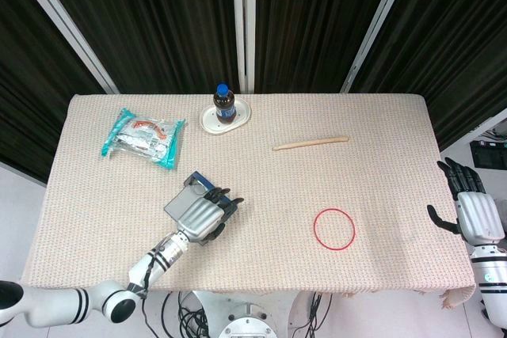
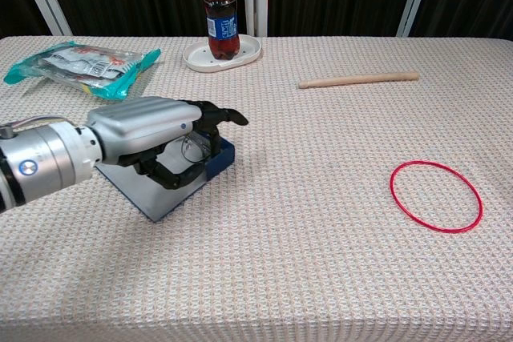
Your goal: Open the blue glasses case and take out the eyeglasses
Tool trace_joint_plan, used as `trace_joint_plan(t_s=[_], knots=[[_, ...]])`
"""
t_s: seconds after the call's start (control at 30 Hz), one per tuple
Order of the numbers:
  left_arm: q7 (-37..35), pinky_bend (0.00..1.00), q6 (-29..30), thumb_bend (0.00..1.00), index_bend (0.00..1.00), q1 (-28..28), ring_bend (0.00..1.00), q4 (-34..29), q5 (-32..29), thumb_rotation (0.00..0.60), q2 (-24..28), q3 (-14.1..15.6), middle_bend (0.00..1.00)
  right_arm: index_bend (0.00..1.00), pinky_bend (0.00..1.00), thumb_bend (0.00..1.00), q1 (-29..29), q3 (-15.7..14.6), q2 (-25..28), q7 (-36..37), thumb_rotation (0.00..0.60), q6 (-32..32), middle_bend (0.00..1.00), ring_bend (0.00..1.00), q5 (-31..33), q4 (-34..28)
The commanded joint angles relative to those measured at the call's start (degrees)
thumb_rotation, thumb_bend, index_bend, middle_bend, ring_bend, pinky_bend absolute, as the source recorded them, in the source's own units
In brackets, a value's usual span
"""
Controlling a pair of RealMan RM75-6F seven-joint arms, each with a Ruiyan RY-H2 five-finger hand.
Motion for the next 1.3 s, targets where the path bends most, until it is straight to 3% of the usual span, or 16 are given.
trace_joint_plan(t_s=[0.03, 0.4, 0.67, 0.87, 1.03, 1.3], knots=[[0.2, 0.09, -2.0, 0.53, 0.08, -1.9, 0.01, 3.1, -1.7, 0.6, -2.5, -1.9, 0.33, 0.0, 0.0, 0.3, -0.1, 0.1, 0.0, 0.5, 0.6, 0.1, 0.0, 0.0, 0.2, 0.3], [-1.1, 0.09, -3.6, 0.54, 0.08, -5.2, 0.01, 11.1, -5.8, 0.6, -4.7, -6.5, 0.31, 0.0, 0.0, 0.3, 0.2, 0.3, 0.0, 2.1, 0.6, -0.6, 0.0, 0.0, 0.5, 1.3], [-2.1, 0.1, -2.5, 0.54, 0.08, -4.3, 0.02, 7.2, -5.9, 0.6, -1.5, -5.9, 0.31, 0.0, 0.0, 0.3, 0.3, 0.3, -0.2, 1.1, 0.6, -0.7, 0.0, 0.0, 0.6, 1.1], [0.4, 0.22, 3.5, 0.51, 0.18, -1.9, 0.13, 1.8, -6.5, 0.6, 0.4, -6.0, 0.32, 0.0, 0.0, 0.3, 0.2, 0.2, -0.3, 0.4, 0.6, -0.5, 0.0, 0.0, 0.5, 0.7], [3.4, 0.22, 8.6, 0.43, 0.2, -1.2, 0.13, 4.3, -8.0, 0.6, -1.6, -8.0, 0.3, 0.0, 0.0, 0.3, 0.1, 0.1, -0.2, 0.1, 0.6, -0.2, 0.0, 0.0, 0.3, 0.4], [9.8, 0.21, 3.1, 0.42, 0.24, -3.0, 0.07, 9.0, -20.9, 0.6, -3.9, -10.0, 0.14, 0.0, 0.0, 0.3, 0.3, 0.2, -0.1, 0.6, 0.6, -0.8, 0.0, 0.0, 0.8, 0.5]])
